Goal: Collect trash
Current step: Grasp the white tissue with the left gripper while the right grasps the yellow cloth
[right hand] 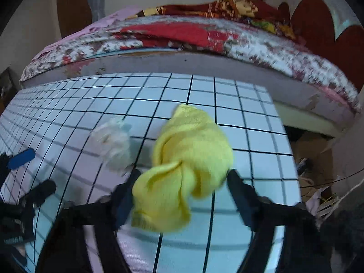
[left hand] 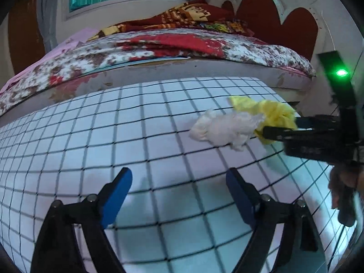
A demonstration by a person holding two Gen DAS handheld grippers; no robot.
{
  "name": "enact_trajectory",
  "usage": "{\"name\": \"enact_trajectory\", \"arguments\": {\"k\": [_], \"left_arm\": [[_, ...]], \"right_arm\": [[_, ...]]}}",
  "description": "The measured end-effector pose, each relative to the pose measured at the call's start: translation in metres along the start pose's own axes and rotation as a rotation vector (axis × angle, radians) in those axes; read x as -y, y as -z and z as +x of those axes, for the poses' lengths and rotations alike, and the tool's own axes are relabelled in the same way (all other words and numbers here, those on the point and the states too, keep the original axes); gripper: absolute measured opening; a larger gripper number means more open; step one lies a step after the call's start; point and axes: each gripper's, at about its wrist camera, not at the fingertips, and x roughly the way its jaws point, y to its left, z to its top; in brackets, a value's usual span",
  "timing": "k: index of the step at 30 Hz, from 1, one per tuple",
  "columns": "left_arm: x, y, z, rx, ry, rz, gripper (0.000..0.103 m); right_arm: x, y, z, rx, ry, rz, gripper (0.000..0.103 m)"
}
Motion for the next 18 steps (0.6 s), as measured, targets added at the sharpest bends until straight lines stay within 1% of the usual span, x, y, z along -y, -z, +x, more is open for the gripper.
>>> {"name": "enact_trajectory", "arguments": {"k": [1,2,3,4,7,9,12,14,15,16,17,18], "left_arm": [[0.005,-0.003,0.003,-0.002,0.007,0.006,0.085],[0.008,-0.006,0.007,-0.005,0.012,0.008,0.085],[0.012,-0.010,0.010,-0.006,0.026,0.007,0.085],[0.015,-0.013,0.013,-0.006,0.037,0.006,0.085],[0.030,-0.025,0.022,-0.007,0.063,0.008,0.085],[0.037,-0.032,0.028,-0.006,0.067,0.008,0.085],[0.046,-0.040,0.041,-0.021,0.056,0.009,0.085],[0.051,-0.043,0.049,-0.025,0.040,0.017,0.085],[0.052,-0.044,0.055,-0.031,0.020,0.026,0.084],[0.052,-0.044,0.059,-0.042,0.001,0.026,0.078],[0.050,-0.045,0.064,-0.060,-0.008,0.013,0.069],[0.047,-0.045,0.066,-0.065,-0.007,0.008,0.061]], "right_arm": [[0.002,-0.002,0.005,-0.008,-0.008,-0.005,0.053],[0.004,-0.002,0.010,-0.012,-0.023,-0.013,0.048],[0.007,-0.003,0.010,-0.006,-0.031,-0.018,0.040],[0.011,-0.004,0.009,0.002,-0.030,-0.012,0.037],[0.028,-0.001,-0.004,0.032,0.015,0.004,0.036],[0.037,0.001,-0.008,0.039,0.028,0.007,0.036],[0.052,0.004,-0.010,0.035,0.049,0.037,0.036],[0.060,0.007,-0.011,0.032,0.042,0.065,0.036],[0.063,0.008,-0.011,0.029,0.033,0.075,0.036],[0.064,0.009,-0.011,0.027,0.030,0.079,0.036],[0.063,0.010,-0.011,0.027,0.026,0.081,0.036],[0.063,0.011,-0.011,0.027,0.017,0.086,0.036]]}}
